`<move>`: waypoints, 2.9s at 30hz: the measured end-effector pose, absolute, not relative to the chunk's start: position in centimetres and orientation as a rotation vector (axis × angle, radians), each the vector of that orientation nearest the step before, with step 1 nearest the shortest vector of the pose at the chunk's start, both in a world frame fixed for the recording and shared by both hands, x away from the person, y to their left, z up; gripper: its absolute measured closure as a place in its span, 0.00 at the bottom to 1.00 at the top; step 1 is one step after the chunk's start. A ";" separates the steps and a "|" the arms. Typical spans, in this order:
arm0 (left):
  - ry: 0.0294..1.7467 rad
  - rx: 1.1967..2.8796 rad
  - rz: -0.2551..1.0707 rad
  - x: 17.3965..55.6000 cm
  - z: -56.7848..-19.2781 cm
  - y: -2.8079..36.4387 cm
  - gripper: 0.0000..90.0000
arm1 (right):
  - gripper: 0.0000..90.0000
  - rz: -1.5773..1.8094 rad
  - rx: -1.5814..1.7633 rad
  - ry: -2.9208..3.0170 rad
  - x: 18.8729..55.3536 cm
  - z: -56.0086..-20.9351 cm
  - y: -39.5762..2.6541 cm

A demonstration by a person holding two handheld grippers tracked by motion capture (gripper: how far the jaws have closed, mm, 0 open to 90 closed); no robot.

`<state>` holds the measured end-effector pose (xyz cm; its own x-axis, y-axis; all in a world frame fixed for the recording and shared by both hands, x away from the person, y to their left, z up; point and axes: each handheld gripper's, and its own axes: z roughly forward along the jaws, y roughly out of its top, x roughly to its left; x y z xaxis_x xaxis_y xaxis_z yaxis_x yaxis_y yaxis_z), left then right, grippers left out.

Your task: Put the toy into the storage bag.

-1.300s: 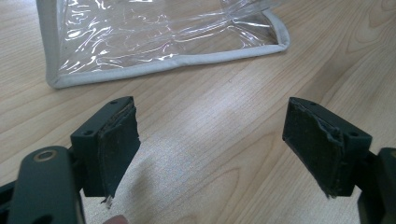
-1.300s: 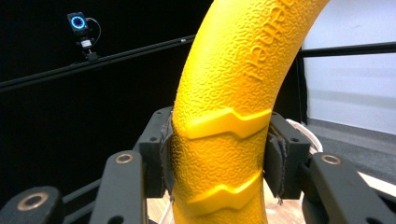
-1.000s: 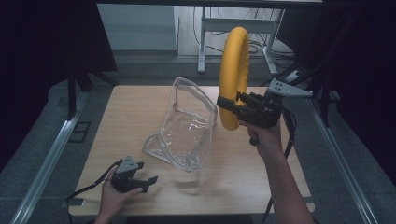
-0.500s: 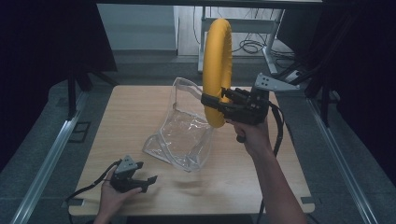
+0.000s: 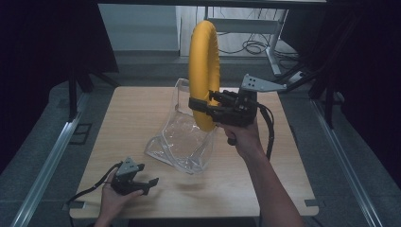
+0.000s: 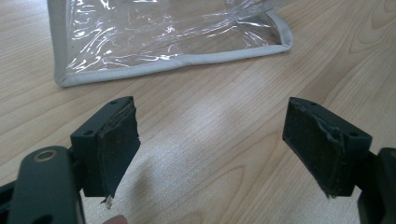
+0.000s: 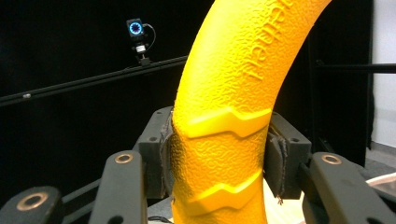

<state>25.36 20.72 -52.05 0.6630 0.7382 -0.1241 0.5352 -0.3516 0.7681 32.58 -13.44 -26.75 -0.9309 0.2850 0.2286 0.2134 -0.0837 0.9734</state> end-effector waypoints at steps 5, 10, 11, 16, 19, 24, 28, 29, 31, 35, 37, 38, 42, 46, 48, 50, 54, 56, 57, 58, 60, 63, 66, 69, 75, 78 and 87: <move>0.984 2.048 0.311 25.4 -52.1 20.7 0.20 | 0.56 2.214 0.544 2.117 32.6 -27.0 -12.4; 0.983 2.049 0.309 25.4 -52.1 20.7 0.20 | 0.56 2.230 0.535 2.125 32.5 -27.3 -11.9; 0.983 2.049 0.309 25.4 -52.1 20.7 0.20 | 0.56 2.236 0.538 2.130 32.5 -27.4 -11.7; 0.982 2.050 0.310 25.3 -52.1 20.7 0.20 | 0.56 2.239 0.540 2.158 32.7 -28.3 -11.0; 0.983 2.048 0.310 25.3 -52.1 20.7 0.20 | 0.56 2.244 0.557 2.177 32.9 -28.8 -10.7; 0.983 2.051 0.309 25.4 -52.1 20.7 0.20 | 0.56 2.246 0.544 2.198 33.0 -29.5 -10.4; 0.983 2.051 0.307 25.4 -52.2 20.6 0.20 | 0.56 2.255 0.544 2.222 33.0 -29.8 -10.1; 0.984 2.050 0.306 25.4 -52.1 20.7 0.20 | 0.56 2.252 0.545 2.230 32.9 -30.0 -10.0; 0.986 2.045 0.307 25.3 -52.1 20.7 0.20 | 0.56 2.254 0.553 2.241 32.9 -30.2 -10.0; 0.987 2.043 0.306 25.3 -52.1 20.6 0.20 | 0.56 2.241 0.562 2.264 33.2 -31.1 -9.7; 0.984 2.049 0.308 25.4 -52.2 20.6 0.20 | 0.56 2.240 0.578 2.283 33.5 -31.9 -9.5; 0.984 2.049 0.308 25.4 -52.2 20.6 0.20 | 0.56 2.240 0.578 2.283 33.5 -31.9 -9.5; 0.982 2.050 0.308 25.4 -52.2 20.6 0.20 | 0.56 2.243 0.607 2.299 33.9 -32.9 -9.4; 0.982 2.049 0.307 25.4 -52.2 20.6 0.20 | 0.56 2.239 0.621 2.302 34.2 -33.7 -9.3; 0.982 2.048 0.308 25.4 -52.2 20.6 0.20 | 0.56 2.235 0.631 2.308 34.3 -34.0 -9.3; 0.981 2.048 0.308 25.4 -52.2 20.6 0.20 | 0.56 2.231 0.647 2.319 34.5 -34.5 -9.3; 0.978 2.053 0.309 25.4 -52.2 20.6 0.20 | 0.56 2.220 0.681 2.349 35.0 -35.6 -9.2; 0.978 2.054 0.310 25.4 -52.2 20.6 0.20 | 0.56 2.220 0.686 2.363 35.2 -36.1 -9.2; 0.979 2.053 0.310 25.4 -52.2 20.6 0.20 | 0.56 2.217 0.686 2.368 35.3 -36.3 -9.1; 0.977 2.052 0.310 25.4 -52.2 20.6 0.20 | 0.56 2.207 0.682 2.379 35.2 -36.5 -9.1; 0.978 2.052 0.310 25.4 -52.2 20.6 0.20 | 0.56 2.200 0.687 2.388 35.3 -36.8 -9.1; 0.977 2.053 0.310 25.4 -52.3 20.6 0.20 | 0.55 2.190 0.711 2.402 35.4 -37.3 -9.2; 0.978 2.052 0.307 25.4 -52.3 20.6 0.20 | 0.55 2.182 0.714 2.408 35.4 -37.6 -9.3; 0.979 2.052 0.307 25.4 -52.3 20.5 0.20 | 0.55 2.141 0.706 2.429 35.3 -37.9 -9.2; 0.978 2.052 0.308 25.4 -52.3 20.5 0.20 | 0.54 2.082 0.707 2.465 35.2 -38.7 -9.2; 0.977 2.055 0.305 25.4 -52.4 20.5 0.20 | 0.52 2.027 0.743 2.495 35.3 -39.2 -9.2; 0.977 2.058 0.304 25.4 -52.4 20.5 0.20 | 0.49 2.003 0.777 2.454 35.3 -39.7 -9.7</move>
<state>25.41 20.49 -52.38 0.6698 0.7328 -0.1203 0.5353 -0.3641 0.7622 35.28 -9.66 -39.66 -0.8797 0.2841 0.3815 0.4306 0.1352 0.8923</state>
